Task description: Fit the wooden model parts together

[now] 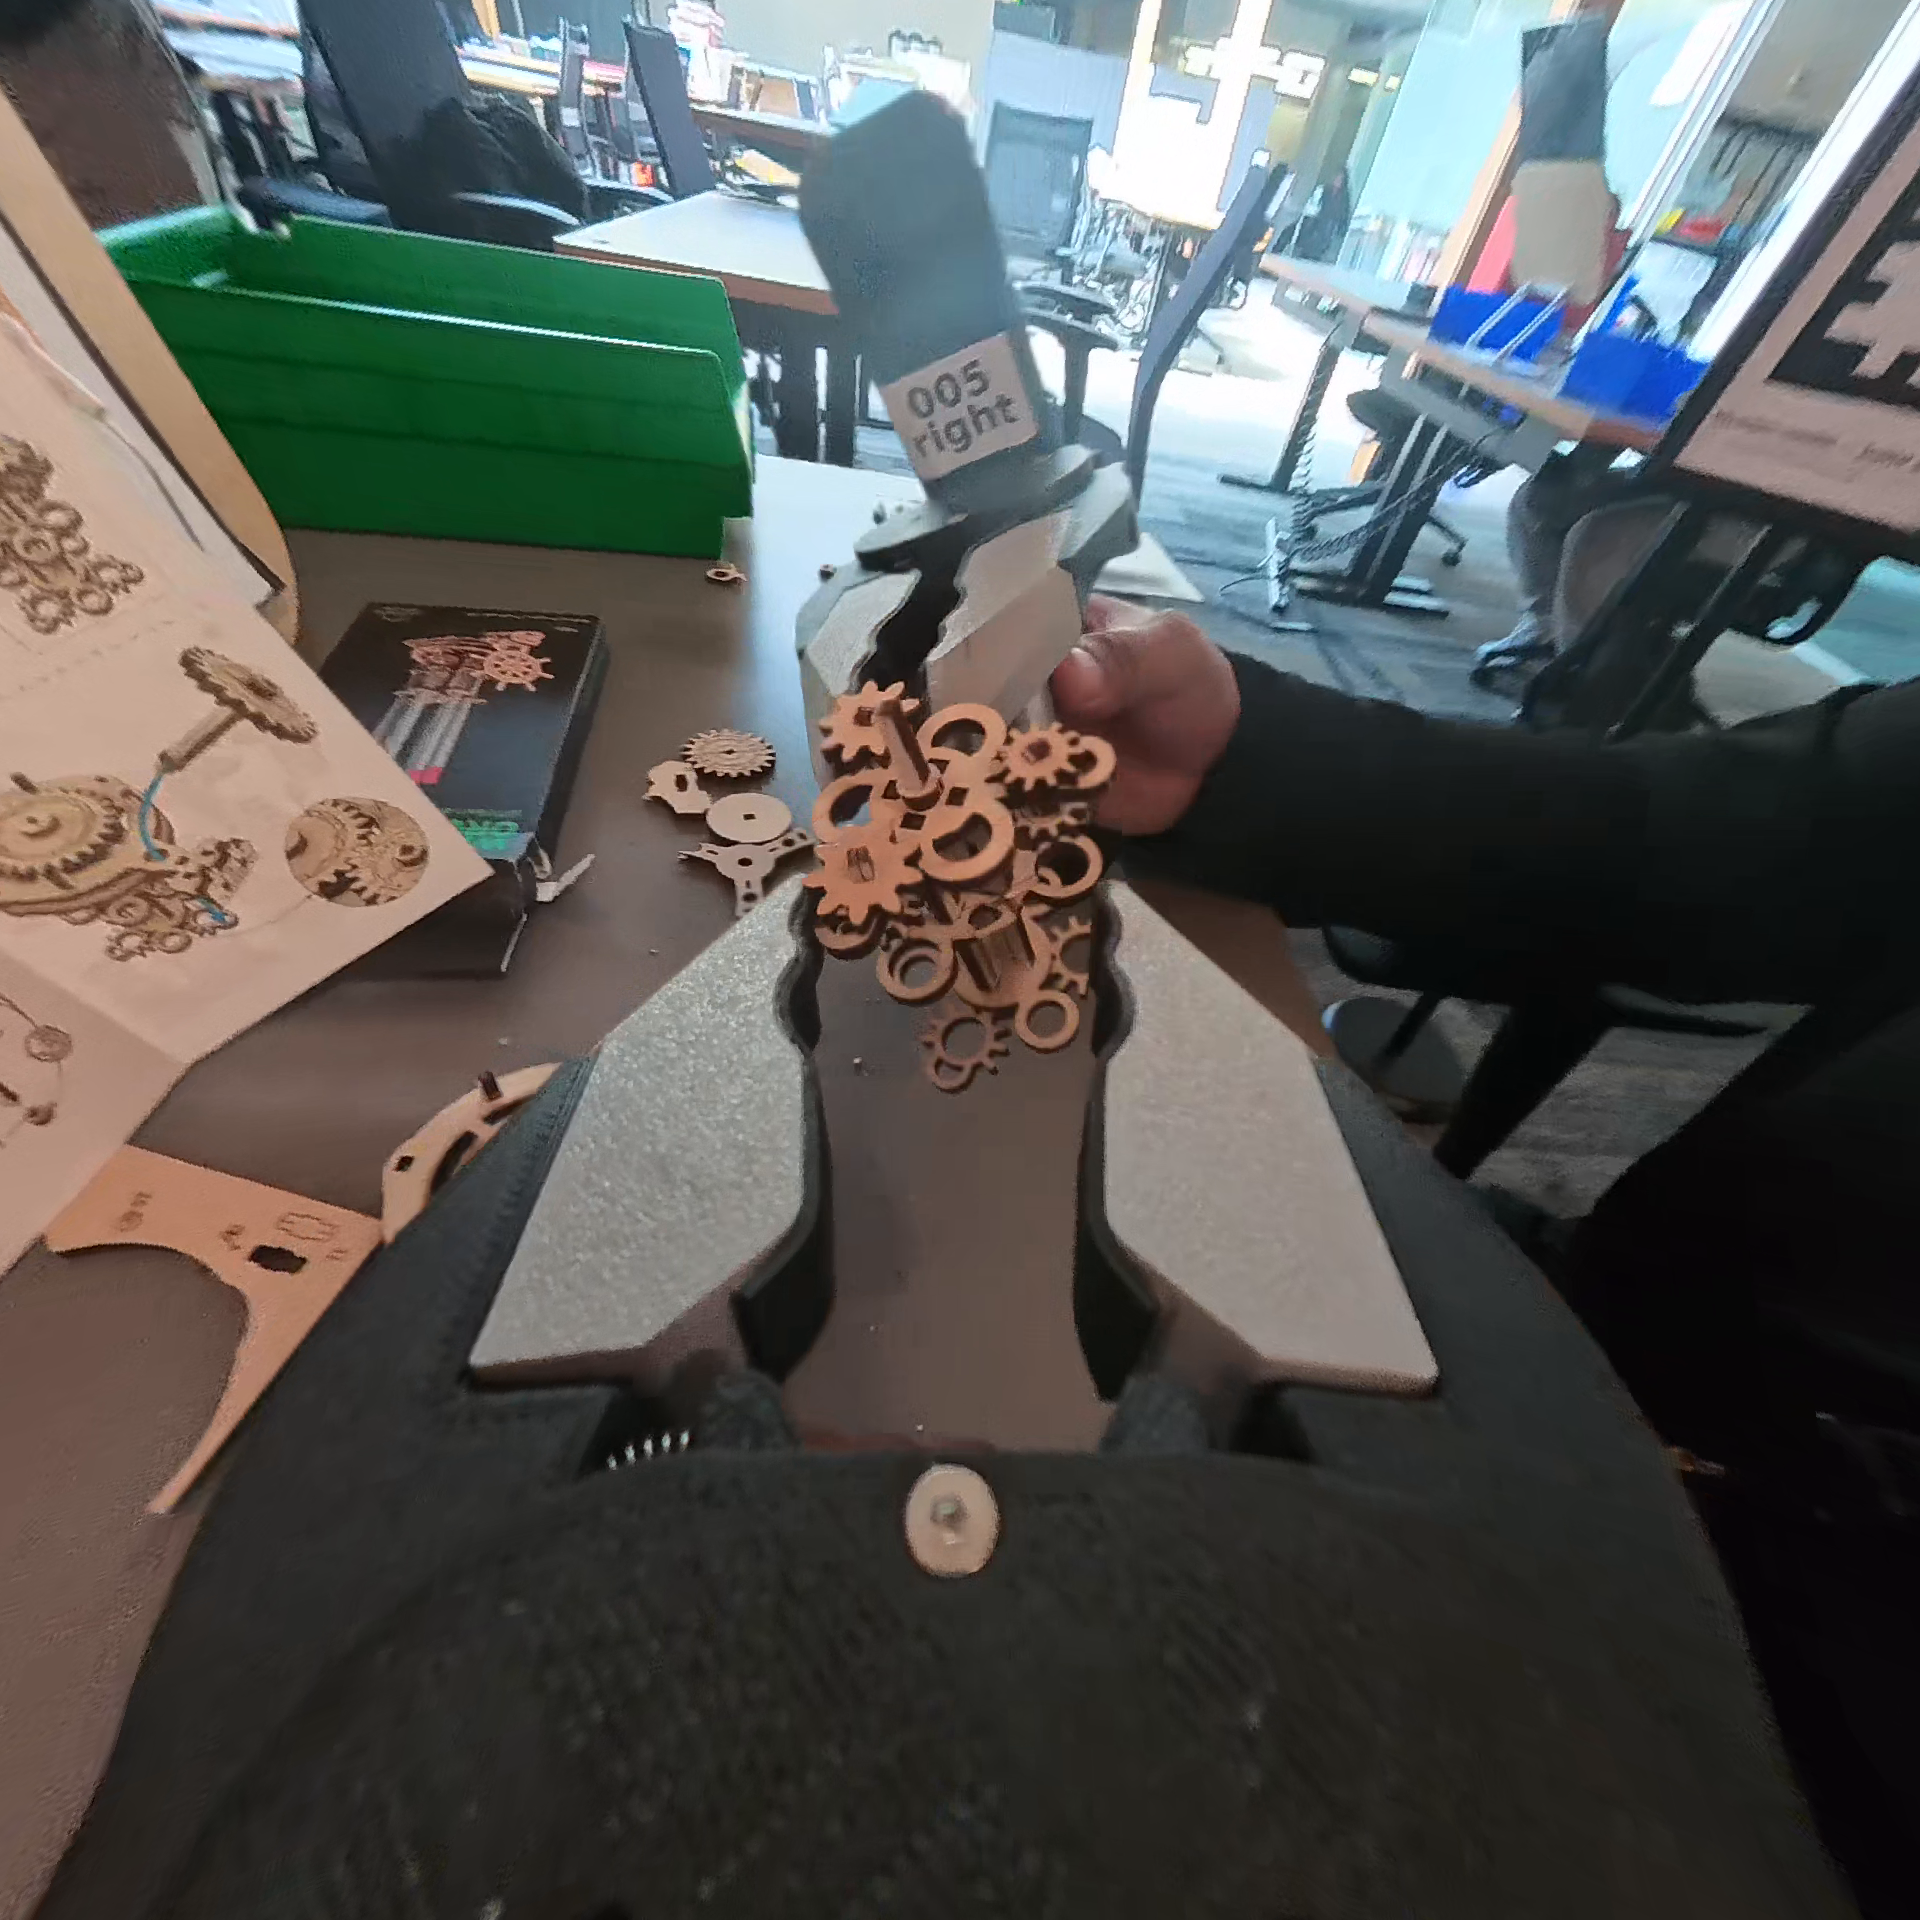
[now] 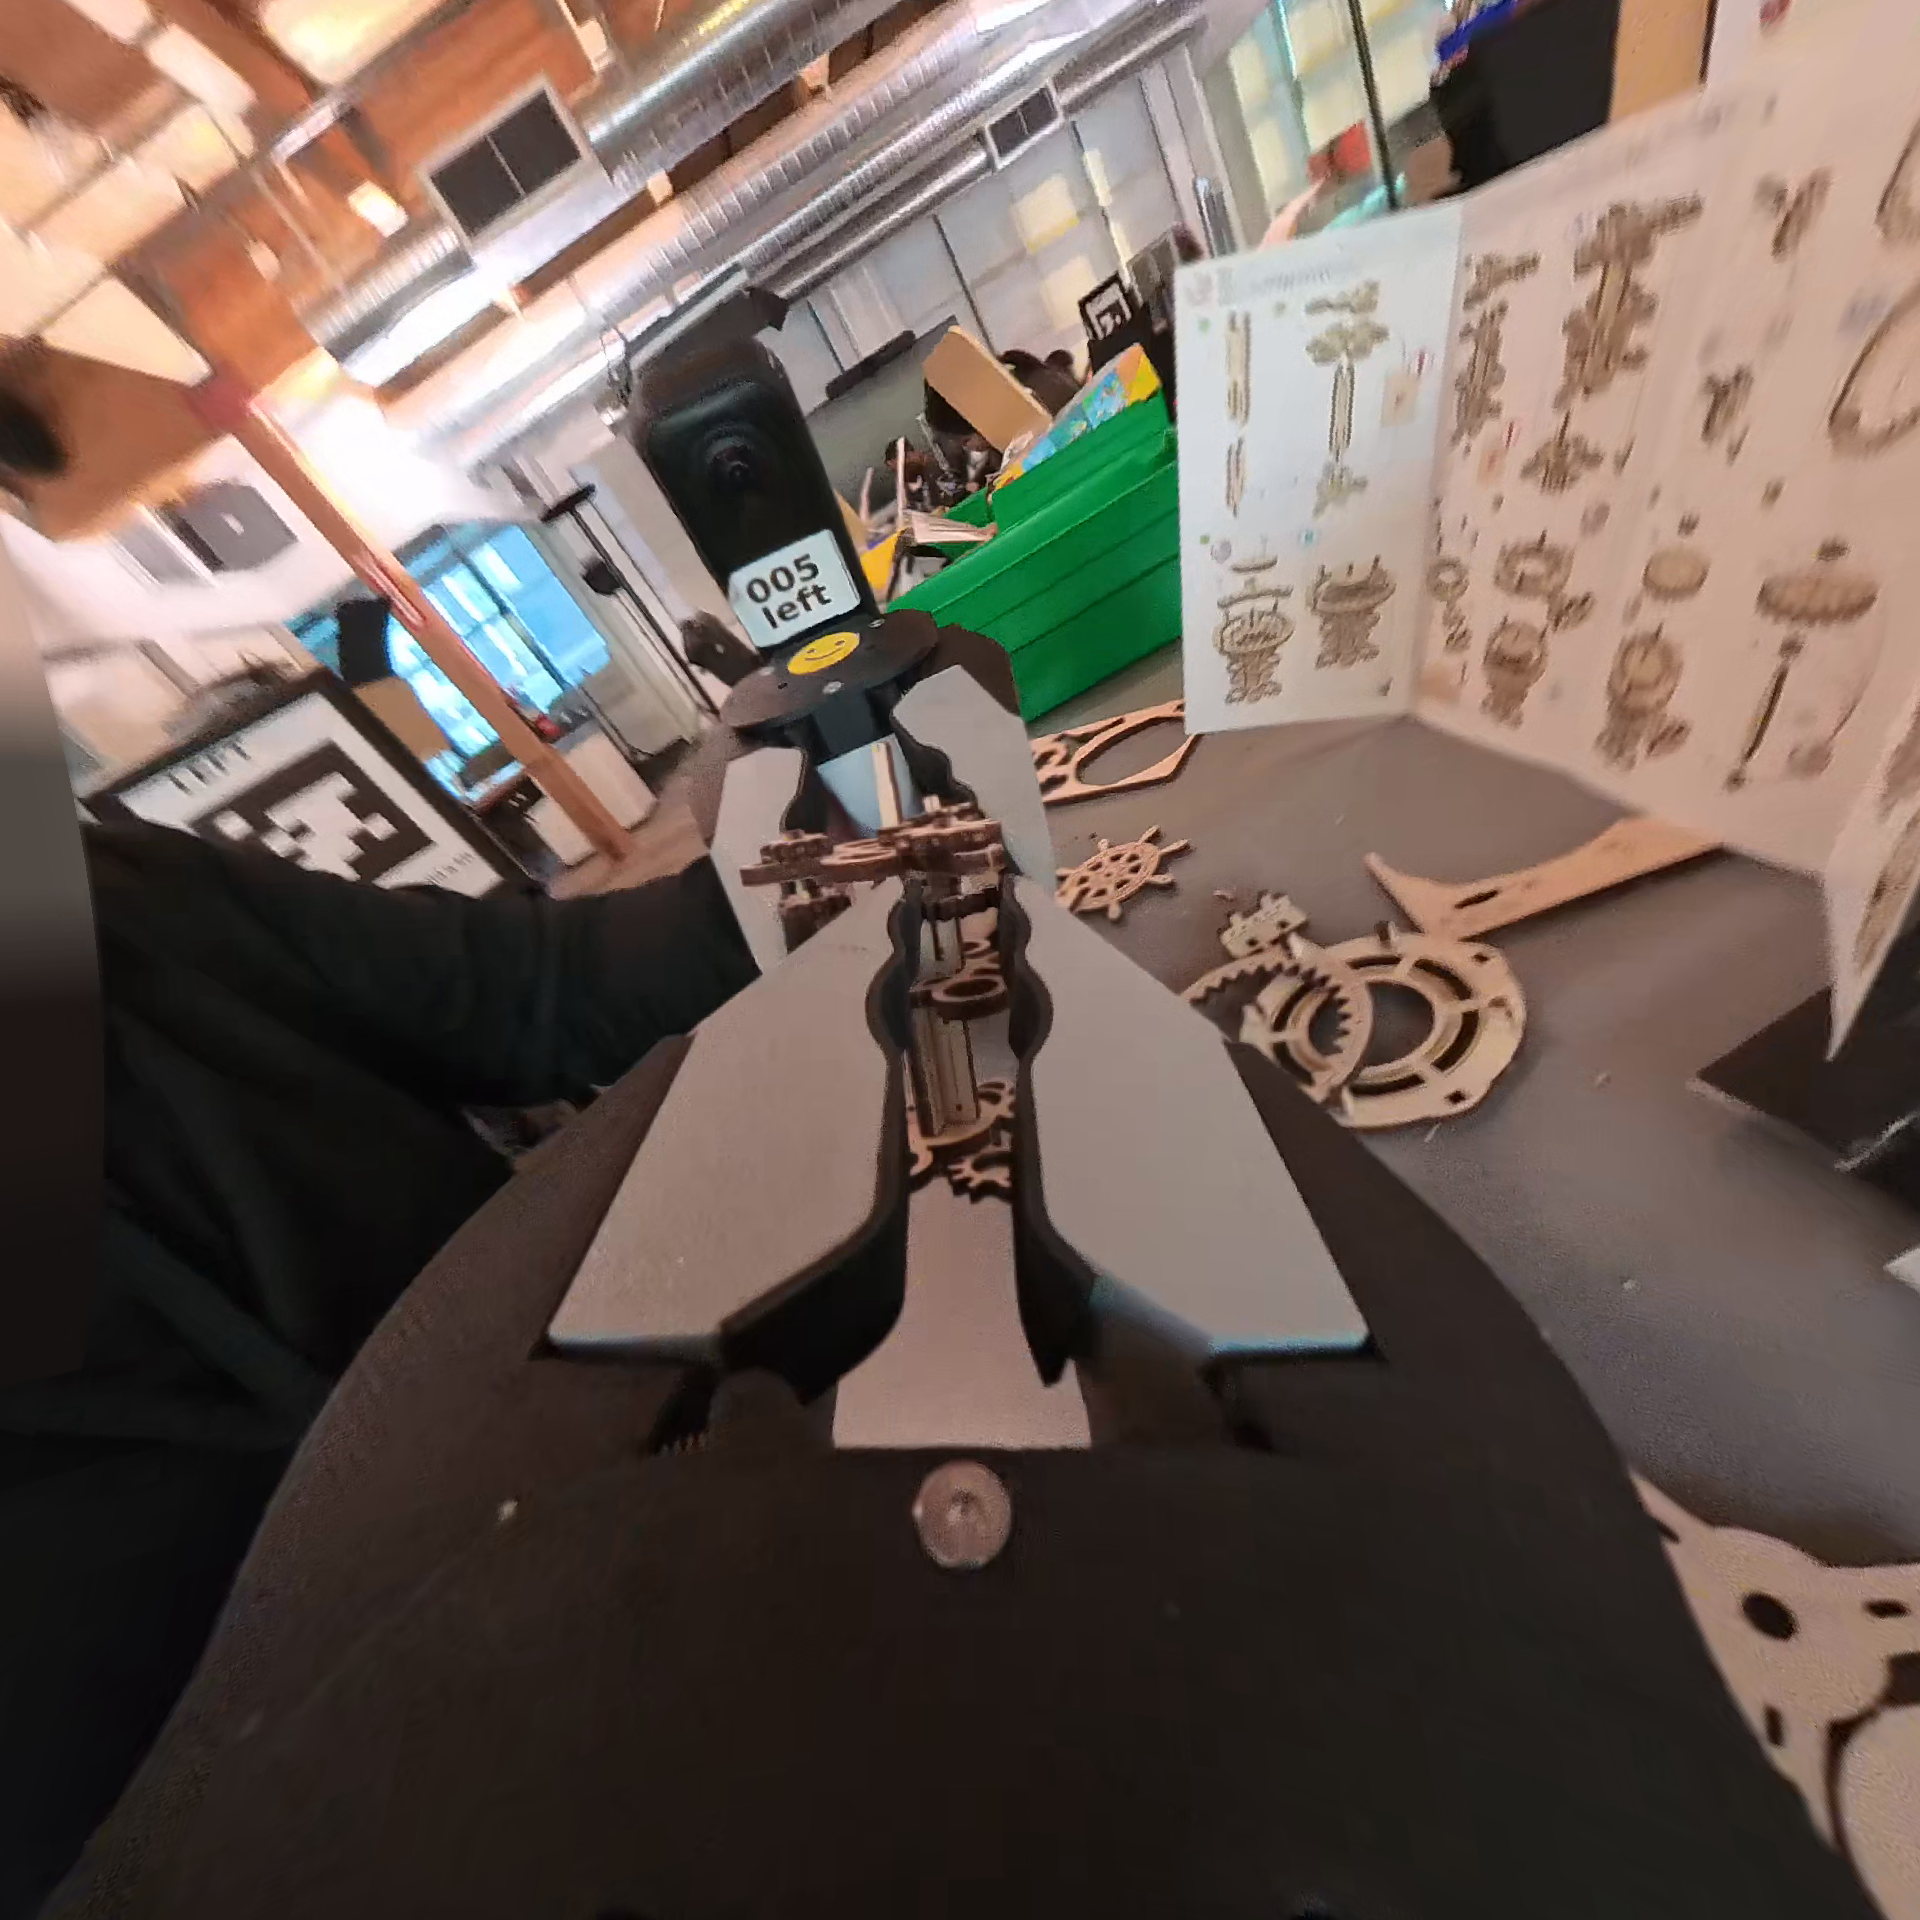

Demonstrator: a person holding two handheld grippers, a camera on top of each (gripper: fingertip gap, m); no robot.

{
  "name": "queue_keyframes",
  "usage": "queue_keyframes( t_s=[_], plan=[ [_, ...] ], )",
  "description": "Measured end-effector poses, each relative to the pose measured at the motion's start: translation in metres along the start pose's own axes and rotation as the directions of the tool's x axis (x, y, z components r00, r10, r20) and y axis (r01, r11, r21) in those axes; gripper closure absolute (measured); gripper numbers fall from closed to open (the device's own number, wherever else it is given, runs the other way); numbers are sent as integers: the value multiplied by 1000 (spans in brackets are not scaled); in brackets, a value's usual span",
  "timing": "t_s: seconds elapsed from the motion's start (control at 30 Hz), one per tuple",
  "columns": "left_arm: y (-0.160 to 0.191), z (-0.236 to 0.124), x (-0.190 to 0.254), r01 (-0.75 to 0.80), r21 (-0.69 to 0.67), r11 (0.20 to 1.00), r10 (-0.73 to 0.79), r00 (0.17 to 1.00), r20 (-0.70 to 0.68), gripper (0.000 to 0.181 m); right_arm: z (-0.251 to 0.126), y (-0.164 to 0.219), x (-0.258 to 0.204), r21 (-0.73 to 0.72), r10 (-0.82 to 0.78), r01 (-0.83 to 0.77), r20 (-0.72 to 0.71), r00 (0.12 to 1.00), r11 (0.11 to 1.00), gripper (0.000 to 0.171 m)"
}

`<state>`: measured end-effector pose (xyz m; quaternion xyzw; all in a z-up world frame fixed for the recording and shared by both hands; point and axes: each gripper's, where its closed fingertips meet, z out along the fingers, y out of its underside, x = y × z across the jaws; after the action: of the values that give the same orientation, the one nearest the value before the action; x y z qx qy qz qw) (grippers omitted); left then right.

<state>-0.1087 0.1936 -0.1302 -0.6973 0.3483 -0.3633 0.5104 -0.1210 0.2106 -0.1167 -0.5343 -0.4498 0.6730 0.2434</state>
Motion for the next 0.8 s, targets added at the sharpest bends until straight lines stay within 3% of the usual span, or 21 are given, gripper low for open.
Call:
queue_keyframes(
  t_s=[0.13, 0.2, 0.47, 0.67, 0.8],
  plan=[
    [1, -5, -9, 50, 5, 999, -50, 999, 12, 131, -1, 3, 9, -3, 110, -110, -7, 994, 994, 161],
    [-1, -8, -15, 37, 16, 999, -38, 998, 43, 140, -2, 4, 11, -6, 143, -143, 0, 990, 990, 161],
    [5, -8, -23, -56, -35, 998, 60, 991, 122, 147, 1, 14, 22, -28, 316, -316, -11, 949, 948, 161],
    [16, -10, -29, -174, -137, 975, 199, 962, 189, 168, 0, 21, 32, -49, 315, -319, -74, 946, 946, 161],
    [16, -16, -35, -145, -136, 980, 169, 967, 191, 162, -4, 20, 37, -31, 331, -334, -83, 940, 942, 161]
  ],
)
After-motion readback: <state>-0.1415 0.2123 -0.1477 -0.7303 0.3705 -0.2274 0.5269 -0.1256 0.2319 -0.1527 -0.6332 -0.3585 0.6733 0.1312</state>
